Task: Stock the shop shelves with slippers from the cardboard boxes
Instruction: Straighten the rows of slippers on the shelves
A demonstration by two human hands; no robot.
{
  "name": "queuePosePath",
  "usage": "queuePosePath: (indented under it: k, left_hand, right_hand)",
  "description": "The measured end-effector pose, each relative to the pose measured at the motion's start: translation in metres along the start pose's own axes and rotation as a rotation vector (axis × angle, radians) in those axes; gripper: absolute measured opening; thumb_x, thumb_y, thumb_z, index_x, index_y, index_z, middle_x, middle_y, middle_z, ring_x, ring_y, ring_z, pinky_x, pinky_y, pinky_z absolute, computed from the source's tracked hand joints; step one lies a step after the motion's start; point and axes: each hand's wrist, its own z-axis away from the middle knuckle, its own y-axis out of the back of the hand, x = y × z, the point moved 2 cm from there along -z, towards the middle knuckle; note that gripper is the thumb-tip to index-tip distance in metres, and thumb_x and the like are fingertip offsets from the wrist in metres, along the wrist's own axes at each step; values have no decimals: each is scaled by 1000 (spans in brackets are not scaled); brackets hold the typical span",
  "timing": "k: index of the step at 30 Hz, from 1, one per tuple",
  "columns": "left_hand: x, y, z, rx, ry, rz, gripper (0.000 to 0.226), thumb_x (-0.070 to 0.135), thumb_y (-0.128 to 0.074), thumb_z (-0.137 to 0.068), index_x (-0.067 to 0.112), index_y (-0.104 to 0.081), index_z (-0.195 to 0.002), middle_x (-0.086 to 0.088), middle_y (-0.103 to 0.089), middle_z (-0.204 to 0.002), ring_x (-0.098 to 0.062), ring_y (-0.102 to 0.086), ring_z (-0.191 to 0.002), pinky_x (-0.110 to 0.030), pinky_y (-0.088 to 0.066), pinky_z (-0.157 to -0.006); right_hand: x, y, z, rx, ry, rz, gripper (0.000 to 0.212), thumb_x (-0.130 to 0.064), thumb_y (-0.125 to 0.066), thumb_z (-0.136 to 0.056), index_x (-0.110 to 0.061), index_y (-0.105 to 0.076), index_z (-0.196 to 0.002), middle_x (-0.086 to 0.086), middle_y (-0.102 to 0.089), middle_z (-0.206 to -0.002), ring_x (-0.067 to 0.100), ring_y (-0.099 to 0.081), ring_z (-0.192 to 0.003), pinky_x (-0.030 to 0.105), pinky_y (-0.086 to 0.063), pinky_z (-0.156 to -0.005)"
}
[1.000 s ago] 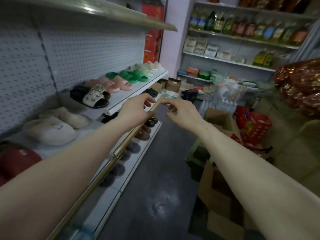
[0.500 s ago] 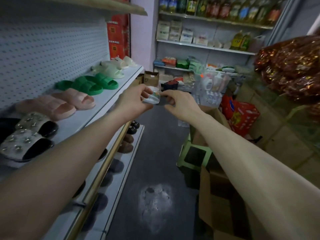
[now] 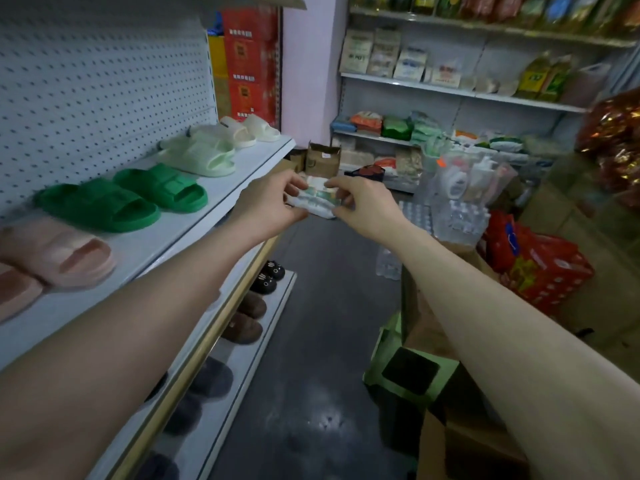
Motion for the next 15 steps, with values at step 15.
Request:
queuePosePath:
  k: [15]
  left_hand:
    - [-44, -105, -255, 106, 103, -76, 40, 28, -75, -75, 28, -64, -113, 10, -66, -107, -11, -61, -95, -32, -51, -84]
  right_hand:
    - [177, -35, -250, -80, 121, -70, 46, -21, -67, -87, -30, -59, -132, -1, -67, -115, 18, -63, -99, 41, -53, -88]
